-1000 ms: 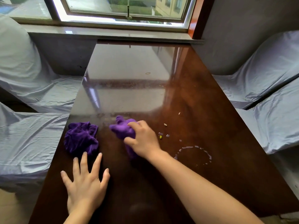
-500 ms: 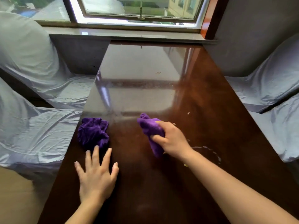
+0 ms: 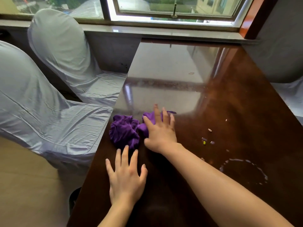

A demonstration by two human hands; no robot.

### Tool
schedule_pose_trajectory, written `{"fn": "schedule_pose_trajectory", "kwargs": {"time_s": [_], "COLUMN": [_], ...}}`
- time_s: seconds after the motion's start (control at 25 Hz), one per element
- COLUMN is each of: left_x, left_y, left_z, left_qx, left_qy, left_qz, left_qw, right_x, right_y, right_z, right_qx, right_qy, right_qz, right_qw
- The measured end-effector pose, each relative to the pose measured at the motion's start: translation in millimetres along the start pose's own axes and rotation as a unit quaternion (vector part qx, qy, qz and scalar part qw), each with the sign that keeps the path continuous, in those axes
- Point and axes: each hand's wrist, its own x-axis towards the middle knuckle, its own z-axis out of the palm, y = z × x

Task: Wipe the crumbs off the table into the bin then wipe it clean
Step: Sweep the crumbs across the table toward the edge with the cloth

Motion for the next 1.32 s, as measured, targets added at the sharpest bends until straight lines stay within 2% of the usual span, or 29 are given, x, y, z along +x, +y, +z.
{"fn": "schedule_pose_trajectory", "kwargs": {"time_s": [0.08, 0.12, 0.24, 0.28, 0.36, 0.44, 0.52, 0.56, 0.64, 0.72, 0.76, 0.8, 0.84, 0.88, 0.96, 1.04, 1.2, 1.32], "left_x": [0, 1, 1, 1, 3, 2, 2, 1, 0, -1, -3, -4, -5, -4, 2, 5, 6, 6], "left_y": [-3, -5, -7, -7, -6, -3, -3, -3, -1, 1, 1, 3, 6, 13, 36, 60, 71, 70], "left_z": [2, 3, 7, 7, 8, 6, 4, 3, 1, -1, -1, -1, -1, -1, -1, 5, 17, 16], "left_qx": [-0.019, -0.029, -0.046, -0.045, -0.036, -0.028, -0.031, -0.031, -0.032, -0.031, -0.024, -0.013, 0.001, 0.012, 0.006, -0.005, -0.001, 0.008], "left_qy": [0.023, 0.034, 0.06, 0.062, 0.056, 0.042, 0.03, 0.021, 0.005, -0.009, -0.013, -0.01, -0.007, -0.014, -0.037, -0.054, -0.023, -0.026], "left_qz": [-0.001, -0.005, -0.007, -0.006, -0.009, -0.009, -0.002, 0.004, 0.025, 0.055, 0.081, 0.11, 0.13, 0.133, 0.079, 0.011, -0.008, -0.016], "left_qw": [1.0, 0.999, 0.997, 0.997, 0.998, 0.999, 0.999, 0.999, 0.999, 0.998, 0.996, 0.994, 0.991, 0.991, 0.996, 0.998, 1.0, 1.0], "right_x": [9, 15, 32, 35, 35, 29, 12, 0, -32, -64, -79, -91, -98, -100, -94, -85, -86, -93], "right_y": [-25, -39, -67, -71, -75, -69, -50, -33, 19, 93, 132, 171, 204, 231, 268, 290, 299, 274], "right_z": [1, 4, 12, 13, 7, -5, -26, -38, -62, -79, -87, -95, -99, -100, -95, -87, -79, -65], "right_qx": [0.013, 0.012, -0.036, -0.047, -0.037, 0.036, 0.229, 0.364, 0.581, 0.707, 0.746, 0.761, 0.746, 0.696, 0.542, 0.43, 0.353, 0.285], "right_qy": [0.052, 0.046, -0.063, -0.071, -0.026, 0.011, 0.039, 0.053, 0.097, 0.115, 0.113, 0.118, 0.134, 0.159, 0.211, 0.224, 0.207, 0.164], "right_qz": [-0.079, -0.108, -0.105, -0.103, -0.122, -0.11, -0.039, 0.002, 0.058, 0.106, 0.123, 0.147, 0.184, 0.231, 0.309, 0.338, 0.317, 0.203], "right_qw": [0.995, 0.993, 0.992, 0.991, 0.991, 0.993, 0.972, 0.93, 0.806, 0.689, 0.645, 0.62, 0.626, 0.661, 0.753, 0.807, 0.855, 0.922]}}
